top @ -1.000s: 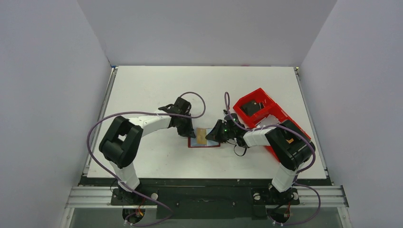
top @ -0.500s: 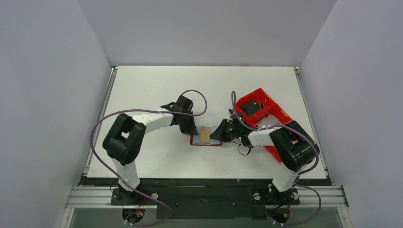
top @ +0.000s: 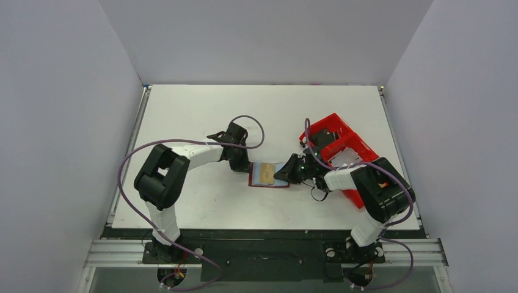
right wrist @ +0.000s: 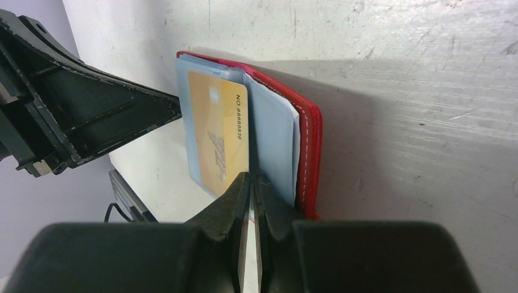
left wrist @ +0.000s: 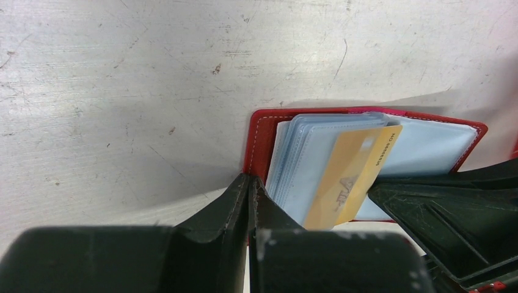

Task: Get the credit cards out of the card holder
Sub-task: Remove the credit card from the card holder.

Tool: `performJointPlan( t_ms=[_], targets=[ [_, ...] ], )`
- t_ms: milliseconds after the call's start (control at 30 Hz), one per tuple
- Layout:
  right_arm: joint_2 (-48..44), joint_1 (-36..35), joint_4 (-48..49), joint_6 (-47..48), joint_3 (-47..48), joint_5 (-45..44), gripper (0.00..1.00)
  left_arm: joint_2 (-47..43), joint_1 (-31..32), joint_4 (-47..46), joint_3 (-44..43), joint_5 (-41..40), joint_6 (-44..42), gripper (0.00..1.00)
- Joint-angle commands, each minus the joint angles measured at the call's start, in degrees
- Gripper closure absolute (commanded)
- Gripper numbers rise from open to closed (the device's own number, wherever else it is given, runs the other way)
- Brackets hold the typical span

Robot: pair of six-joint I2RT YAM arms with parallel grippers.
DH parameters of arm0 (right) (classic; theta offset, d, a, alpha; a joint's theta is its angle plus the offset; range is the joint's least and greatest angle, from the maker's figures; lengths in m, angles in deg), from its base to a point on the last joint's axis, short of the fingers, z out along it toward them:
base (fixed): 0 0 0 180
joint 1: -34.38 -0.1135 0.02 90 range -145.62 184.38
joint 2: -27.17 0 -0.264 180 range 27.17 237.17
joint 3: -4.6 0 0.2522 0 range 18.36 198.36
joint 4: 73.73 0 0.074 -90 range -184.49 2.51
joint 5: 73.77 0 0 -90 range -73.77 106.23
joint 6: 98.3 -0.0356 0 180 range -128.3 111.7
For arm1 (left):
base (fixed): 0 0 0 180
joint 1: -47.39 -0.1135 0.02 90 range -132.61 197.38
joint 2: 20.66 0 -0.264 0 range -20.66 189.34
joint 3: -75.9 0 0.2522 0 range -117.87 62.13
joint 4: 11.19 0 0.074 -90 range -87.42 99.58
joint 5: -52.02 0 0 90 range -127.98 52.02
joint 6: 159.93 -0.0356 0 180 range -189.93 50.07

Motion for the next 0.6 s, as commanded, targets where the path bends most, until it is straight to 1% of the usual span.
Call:
performJointPlan(
  t_ms=[0,100,167,233,433,567],
  targets=[
    [-1.23,0.81,4.13,0.26,-0.94,0.16,0.97,3.65,-0.35,6.61,2.36,-7.13,-2.48,1.00],
    [1.07,0.94,5.99,-0.61,-0.96,0.10,0.82,3.30,-0.34,6.30,2.27,-6.79,-2.46,1.00],
    [2.52,0.89,8.05,-1.60,-1.10,0.25,0.75,3.28,-0.30,6.38,2.06,-6.68,-2.58,1.00],
    [3.81,0.94,10.25,-2.89,-1.14,0.31,0.72,3.29,-0.32,6.52,2.04,-6.65,-2.66,1.00],
    [6.97,0.49,12.74,-4.45,-0.48,0.49,0.71,3.20,-0.34,6.51,2.15,-6.61,-2.77,1.00],
    [7.93,0.23,13.74,-5.10,-0.73,0.41,0.74,3.30,-0.34,6.40,2.11,-6.53,-2.74,1.00]
  ],
)
